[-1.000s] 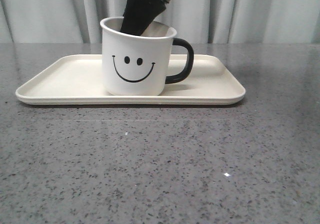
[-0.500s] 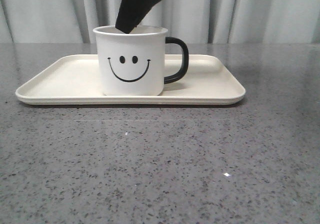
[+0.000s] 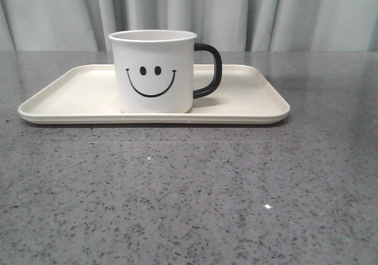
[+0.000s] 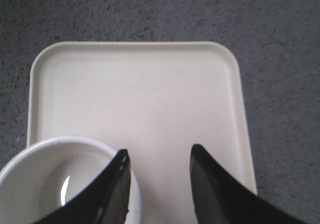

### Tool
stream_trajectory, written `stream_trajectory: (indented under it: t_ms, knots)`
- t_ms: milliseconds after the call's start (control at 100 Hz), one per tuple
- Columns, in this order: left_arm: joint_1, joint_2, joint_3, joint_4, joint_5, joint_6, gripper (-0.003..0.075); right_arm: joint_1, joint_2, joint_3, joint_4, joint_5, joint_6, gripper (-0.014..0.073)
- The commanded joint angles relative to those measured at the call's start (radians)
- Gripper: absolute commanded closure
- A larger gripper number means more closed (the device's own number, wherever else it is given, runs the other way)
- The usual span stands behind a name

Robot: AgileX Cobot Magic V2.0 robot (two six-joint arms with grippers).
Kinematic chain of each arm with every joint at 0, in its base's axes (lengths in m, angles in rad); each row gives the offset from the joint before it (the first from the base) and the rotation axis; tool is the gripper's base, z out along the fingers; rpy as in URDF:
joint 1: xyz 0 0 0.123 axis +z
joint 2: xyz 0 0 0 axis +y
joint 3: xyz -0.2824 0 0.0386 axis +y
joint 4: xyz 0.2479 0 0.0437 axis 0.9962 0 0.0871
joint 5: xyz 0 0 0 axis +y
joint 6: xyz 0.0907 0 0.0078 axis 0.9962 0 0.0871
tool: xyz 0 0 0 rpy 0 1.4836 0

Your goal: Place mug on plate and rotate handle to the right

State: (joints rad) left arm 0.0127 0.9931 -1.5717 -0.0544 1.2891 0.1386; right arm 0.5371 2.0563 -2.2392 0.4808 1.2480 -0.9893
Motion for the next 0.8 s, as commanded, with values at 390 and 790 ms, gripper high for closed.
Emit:
stream_trajectory:
  t_ms: [390,790]
  knots:
    - [0.002,-0.005,-0.022,-0.01,-0.038,-0.008,0.074,-0.116,-0.191,-0.16,0.151,-0.104,0.187,0.0285]
    - [0.002,-0.005,-0.022,-0.01,-0.034,-0.008,0.074,-0.27,-0.286,-0.16,0.198,-0.086,0.23,0.0503]
